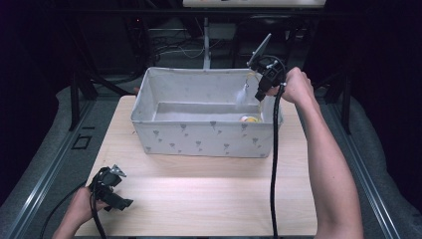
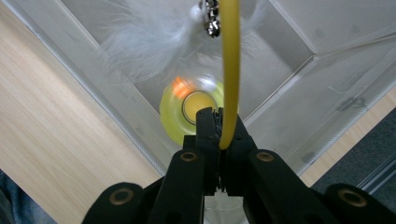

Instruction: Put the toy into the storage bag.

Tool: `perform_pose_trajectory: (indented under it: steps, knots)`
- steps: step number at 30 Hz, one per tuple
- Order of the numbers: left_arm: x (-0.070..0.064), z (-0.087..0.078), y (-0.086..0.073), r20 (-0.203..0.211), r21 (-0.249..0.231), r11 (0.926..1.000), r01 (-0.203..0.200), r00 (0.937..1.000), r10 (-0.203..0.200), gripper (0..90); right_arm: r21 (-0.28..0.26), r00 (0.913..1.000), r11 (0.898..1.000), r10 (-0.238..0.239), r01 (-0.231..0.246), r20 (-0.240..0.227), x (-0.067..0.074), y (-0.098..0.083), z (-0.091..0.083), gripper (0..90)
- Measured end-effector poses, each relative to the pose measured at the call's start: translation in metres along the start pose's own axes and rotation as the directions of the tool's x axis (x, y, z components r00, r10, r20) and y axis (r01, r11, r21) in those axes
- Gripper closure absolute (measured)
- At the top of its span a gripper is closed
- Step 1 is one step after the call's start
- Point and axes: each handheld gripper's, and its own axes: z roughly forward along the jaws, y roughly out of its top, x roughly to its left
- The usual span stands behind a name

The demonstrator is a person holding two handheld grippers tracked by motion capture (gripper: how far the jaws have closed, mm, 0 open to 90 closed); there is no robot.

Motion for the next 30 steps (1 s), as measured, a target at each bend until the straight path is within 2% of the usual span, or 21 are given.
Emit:
perform_pose_trajectory:
  steps: [14, 25, 30]
  knots:
    - [-0.001, 0.000, 0.000, -0.004, -0.001, 1.0000, -0.002, 1.0000, 0.002, 0.3, 0.029, 0.9997, 0.999, 0.015, -0.014, -0.021, -0.003, -0.018, 0.026, 88.1]
    - [-0.001, 0.000, 0.000, -0.004, 0.000, 1.0000, -0.005, 1.0000, 0.005, 0.3, 0.040, 0.9991, 0.999, 0.038, -0.038, -0.018, -0.007, -0.030, 0.043, 88.1]
    - [-0.002, 0.001, 0.000, 0.000, 0.001, 0.9999, -0.011, 0.9999, 0.011, 0.3, 0.061, 0.9993, 0.998, 0.036, -0.035, -0.013, -0.010, -0.034, 0.049, 88.1]
